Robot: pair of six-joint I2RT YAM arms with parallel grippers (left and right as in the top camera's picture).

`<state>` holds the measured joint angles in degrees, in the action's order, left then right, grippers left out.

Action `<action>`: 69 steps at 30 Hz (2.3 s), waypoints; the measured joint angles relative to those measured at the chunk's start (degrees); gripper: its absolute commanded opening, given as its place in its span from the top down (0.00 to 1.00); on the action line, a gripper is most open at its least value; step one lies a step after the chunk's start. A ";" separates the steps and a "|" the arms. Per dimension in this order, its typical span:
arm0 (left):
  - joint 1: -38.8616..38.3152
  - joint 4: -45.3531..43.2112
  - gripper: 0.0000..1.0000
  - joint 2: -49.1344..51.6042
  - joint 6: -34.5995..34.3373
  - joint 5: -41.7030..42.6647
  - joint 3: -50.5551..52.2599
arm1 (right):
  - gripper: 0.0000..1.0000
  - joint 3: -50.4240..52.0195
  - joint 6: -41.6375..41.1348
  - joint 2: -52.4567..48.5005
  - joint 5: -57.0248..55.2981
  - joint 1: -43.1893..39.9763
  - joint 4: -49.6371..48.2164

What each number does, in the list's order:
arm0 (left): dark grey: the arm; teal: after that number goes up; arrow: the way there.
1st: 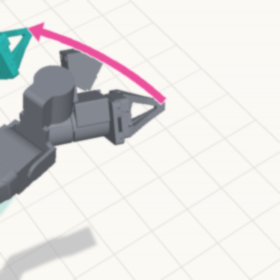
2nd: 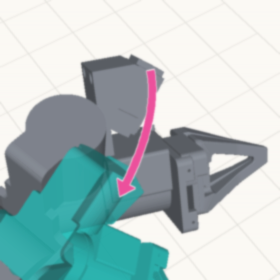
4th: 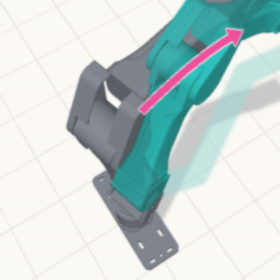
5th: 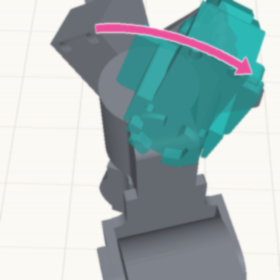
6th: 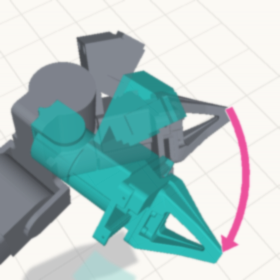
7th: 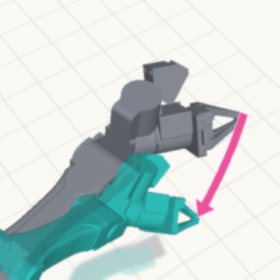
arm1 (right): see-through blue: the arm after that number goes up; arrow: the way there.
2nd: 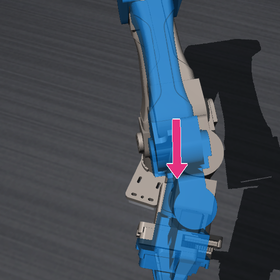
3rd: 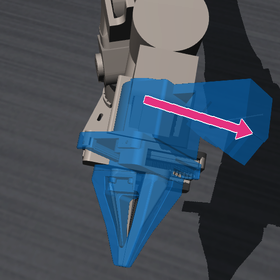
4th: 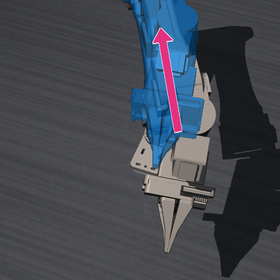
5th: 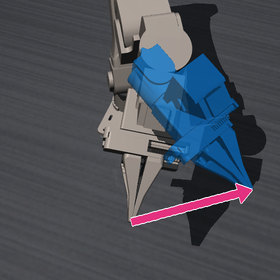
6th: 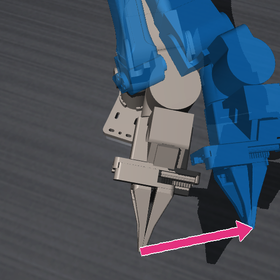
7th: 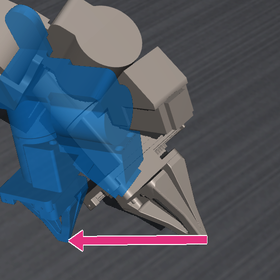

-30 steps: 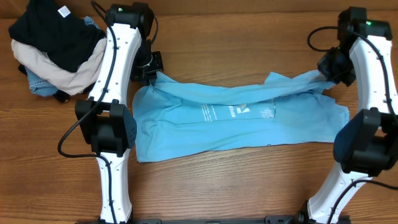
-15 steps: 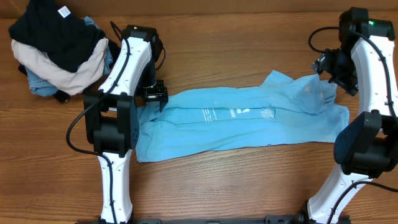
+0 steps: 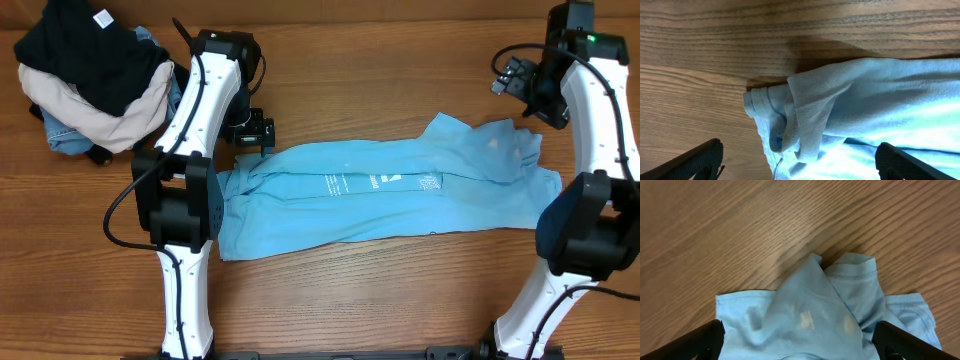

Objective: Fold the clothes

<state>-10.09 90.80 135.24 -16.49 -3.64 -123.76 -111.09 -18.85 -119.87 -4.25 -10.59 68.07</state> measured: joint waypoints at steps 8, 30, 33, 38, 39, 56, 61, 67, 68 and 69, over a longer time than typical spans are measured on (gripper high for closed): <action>0.04 0.37 0.00 0.00 0.24 1.73 0.00 | 0.06 0.17 6.14 -6.49 0.39 -0.15 -3.96; 0.04 0.70 0.00 0.00 0.24 2.14 0.00 | 0.28 0.44 12.81 -14.29 5.16 -1.38 -10.43; 0.04 0.70 0.00 0.00 0.24 2.16 0.00 | 0.46 0.46 13.31 -14.88 5.40 -1.36 -10.51; 0.04 0.70 0.00 0.00 0.46 2.16 0.00 | 0.62 0.48 13.03 -14.88 5.35 -1.36 -11.08; 0.04 0.70 0.00 0.00 0.48 2.16 0.00 | 0.66 0.48 12.87 -14.88 5.33 -1.36 -11.10; 0.04 5.84 0.94 0.00 1.95 2.82 0.00 | 0.96 -11.80 4.42 -15.61 2.32 -1.36 7.87; 0.04 5.86 0.96 0.00 1.99 2.99 0.07 | 0.96 -11.80 -0.42 -13.92 0.46 -1.38 12.39; 0.04 5.86 0.13 0.00 2.54 2.99 2.64 | 0.96 -12.02 -3.23 -4.72 1.01 -1.38 21.24; 0.04 5.86 0.02 0.00 2.58 2.99 3.08 | 0.96 -12.09 -3.43 -3.63 1.38 -1.38 22.60; 0.04 5.86 0.00 0.00 2.58 2.99 3.32 | 0.96 -12.20 -3.52 -3.04 1.68 -1.36 23.63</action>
<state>-10.04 96.66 135.24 -13.91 -0.64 -120.44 -123.28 -22.37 -122.91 -2.57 -11.94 91.70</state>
